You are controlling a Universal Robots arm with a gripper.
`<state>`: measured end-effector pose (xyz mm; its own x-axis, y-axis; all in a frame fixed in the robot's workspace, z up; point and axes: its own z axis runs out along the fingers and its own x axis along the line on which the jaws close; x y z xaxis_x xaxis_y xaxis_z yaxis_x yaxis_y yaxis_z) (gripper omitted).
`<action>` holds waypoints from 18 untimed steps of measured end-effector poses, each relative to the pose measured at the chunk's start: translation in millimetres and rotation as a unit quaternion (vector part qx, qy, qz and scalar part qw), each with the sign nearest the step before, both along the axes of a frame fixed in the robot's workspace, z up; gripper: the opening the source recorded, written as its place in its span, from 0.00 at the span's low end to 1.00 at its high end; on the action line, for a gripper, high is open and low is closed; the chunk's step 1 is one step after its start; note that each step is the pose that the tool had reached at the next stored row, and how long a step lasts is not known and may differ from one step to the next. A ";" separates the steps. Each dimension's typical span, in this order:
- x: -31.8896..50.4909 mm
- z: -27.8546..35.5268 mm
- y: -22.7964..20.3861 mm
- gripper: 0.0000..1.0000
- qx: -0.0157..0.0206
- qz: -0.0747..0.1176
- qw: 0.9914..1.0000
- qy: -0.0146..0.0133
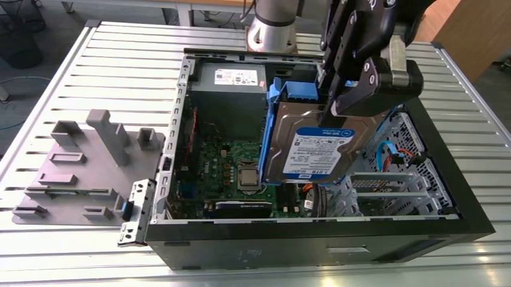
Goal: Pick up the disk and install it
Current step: 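Pick up the disk, then insert the disk into the insertion slot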
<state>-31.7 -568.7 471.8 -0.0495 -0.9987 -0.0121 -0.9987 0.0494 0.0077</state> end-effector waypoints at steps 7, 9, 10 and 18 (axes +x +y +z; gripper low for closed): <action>0.1 0.0 -0.3 0.35 0.000 0.000 1.000 0.000; 1.2 0.0 -0.3 0.35 0.000 0.000 1.000 0.000; 2.0 -0.1 -0.3 0.35 0.000 0.000 1.000 0.000; 14.8 -0.3 -0.3 0.35 0.000 0.000 1.000 0.000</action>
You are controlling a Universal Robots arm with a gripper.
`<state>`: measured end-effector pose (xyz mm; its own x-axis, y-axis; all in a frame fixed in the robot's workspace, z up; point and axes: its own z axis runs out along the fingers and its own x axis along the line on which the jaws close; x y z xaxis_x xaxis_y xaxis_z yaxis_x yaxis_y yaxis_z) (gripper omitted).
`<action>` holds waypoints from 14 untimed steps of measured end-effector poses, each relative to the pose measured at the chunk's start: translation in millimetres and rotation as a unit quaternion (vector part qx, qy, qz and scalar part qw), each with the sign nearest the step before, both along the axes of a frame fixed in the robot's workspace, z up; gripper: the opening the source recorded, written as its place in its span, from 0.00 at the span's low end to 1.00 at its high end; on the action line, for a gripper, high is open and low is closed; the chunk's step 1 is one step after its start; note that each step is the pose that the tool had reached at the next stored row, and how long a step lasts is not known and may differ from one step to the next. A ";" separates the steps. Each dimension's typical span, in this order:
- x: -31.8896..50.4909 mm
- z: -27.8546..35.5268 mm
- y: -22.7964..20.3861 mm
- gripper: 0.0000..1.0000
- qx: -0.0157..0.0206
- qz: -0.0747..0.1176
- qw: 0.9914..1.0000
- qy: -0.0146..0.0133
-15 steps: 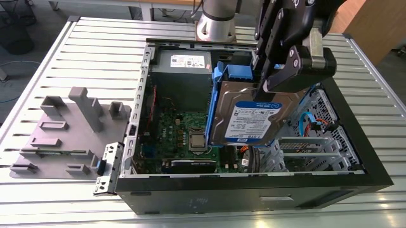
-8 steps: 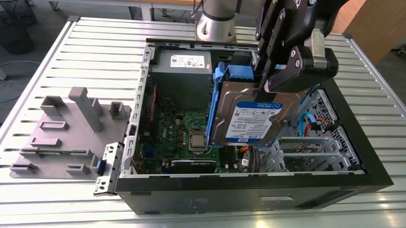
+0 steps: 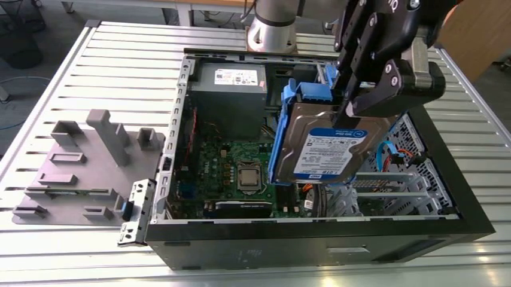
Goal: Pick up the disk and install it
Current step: 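Insert the disk into the insertion slot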
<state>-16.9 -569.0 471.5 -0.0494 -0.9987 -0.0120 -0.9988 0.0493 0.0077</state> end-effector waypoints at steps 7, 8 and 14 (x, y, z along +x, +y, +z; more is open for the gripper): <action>15.8 -0.7 0.0 0.35 0.000 0.000 1.000 0.000; 18.4 -0.7 0.0 0.35 0.000 0.000 1.000 0.000; 33.6 -1.4 0.0 0.35 0.000 0.000 1.000 0.000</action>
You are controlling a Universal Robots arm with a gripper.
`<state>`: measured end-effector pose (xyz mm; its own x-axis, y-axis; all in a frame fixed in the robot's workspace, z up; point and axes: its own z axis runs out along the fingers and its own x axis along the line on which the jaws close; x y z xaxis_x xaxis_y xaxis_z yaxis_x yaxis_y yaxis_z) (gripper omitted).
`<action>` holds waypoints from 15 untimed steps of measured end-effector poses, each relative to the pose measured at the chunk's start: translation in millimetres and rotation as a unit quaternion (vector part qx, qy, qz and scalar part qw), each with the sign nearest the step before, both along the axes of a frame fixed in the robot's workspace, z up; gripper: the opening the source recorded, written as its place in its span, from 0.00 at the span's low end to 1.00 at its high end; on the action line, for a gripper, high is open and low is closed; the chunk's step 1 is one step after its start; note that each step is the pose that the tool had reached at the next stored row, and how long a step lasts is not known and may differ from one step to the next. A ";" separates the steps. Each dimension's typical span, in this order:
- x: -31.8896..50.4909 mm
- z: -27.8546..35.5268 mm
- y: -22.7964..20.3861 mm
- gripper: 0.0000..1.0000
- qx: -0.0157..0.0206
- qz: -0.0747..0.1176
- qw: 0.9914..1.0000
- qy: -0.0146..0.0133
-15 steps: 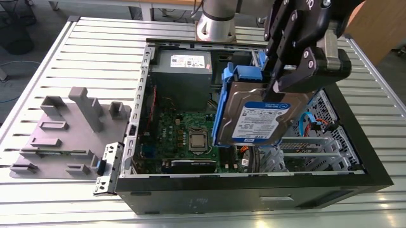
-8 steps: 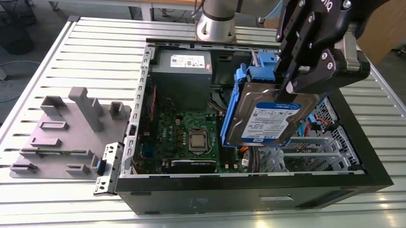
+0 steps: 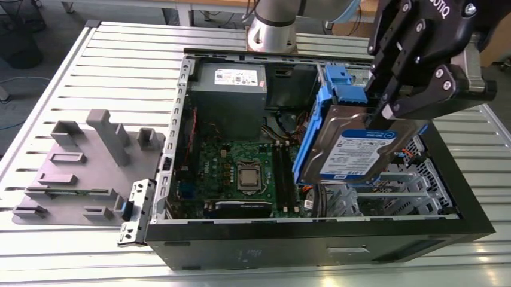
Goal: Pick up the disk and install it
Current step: 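Insert the disk into the insertion slot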
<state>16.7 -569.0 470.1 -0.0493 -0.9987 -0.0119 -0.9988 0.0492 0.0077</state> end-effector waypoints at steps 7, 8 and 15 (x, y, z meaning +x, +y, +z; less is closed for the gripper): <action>13.0 -0.8 0.0 0.35 0.000 0.000 1.000 0.000; 14.3 -0.9 0.0 0.35 0.000 0.000 1.000 0.000; 25.5 -1.9 0.0 0.35 0.000 0.000 1.000 0.000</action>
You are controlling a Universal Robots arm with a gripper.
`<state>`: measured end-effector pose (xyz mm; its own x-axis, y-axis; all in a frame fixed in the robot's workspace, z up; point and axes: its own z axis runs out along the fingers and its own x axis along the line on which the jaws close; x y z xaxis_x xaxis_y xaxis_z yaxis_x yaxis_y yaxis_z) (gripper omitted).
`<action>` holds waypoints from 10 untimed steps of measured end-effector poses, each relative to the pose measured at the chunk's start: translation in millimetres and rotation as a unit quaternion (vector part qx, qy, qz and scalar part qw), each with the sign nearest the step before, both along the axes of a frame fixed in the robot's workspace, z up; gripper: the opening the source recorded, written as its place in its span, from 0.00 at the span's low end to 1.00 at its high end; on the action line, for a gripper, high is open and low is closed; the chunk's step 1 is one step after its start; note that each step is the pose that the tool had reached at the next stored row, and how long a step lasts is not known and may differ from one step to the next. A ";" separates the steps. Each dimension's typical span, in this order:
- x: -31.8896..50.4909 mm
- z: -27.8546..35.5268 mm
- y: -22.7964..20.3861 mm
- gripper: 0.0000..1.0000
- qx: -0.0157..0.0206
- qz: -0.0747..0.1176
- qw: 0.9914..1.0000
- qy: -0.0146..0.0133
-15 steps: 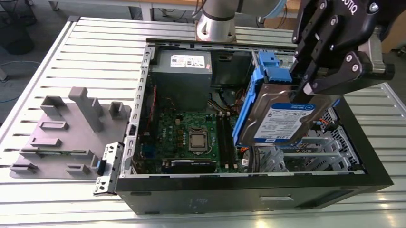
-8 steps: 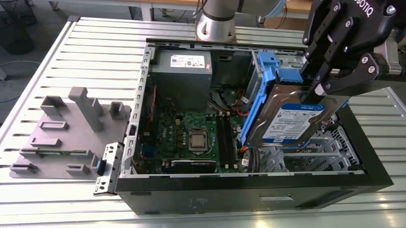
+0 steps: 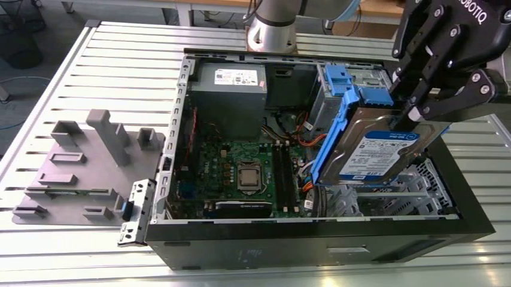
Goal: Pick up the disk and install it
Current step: 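Insert the disk into the insertion slot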
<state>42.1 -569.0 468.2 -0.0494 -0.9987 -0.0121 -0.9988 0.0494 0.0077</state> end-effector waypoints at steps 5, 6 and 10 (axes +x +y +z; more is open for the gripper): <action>9.6 -0.7 0.0 0.35 0.000 0.000 1.000 0.000; 11.6 -0.9 0.0 0.35 0.000 0.000 1.000 0.000; 20.0 -1.4 0.0 0.35 0.000 0.000 1.000 0.000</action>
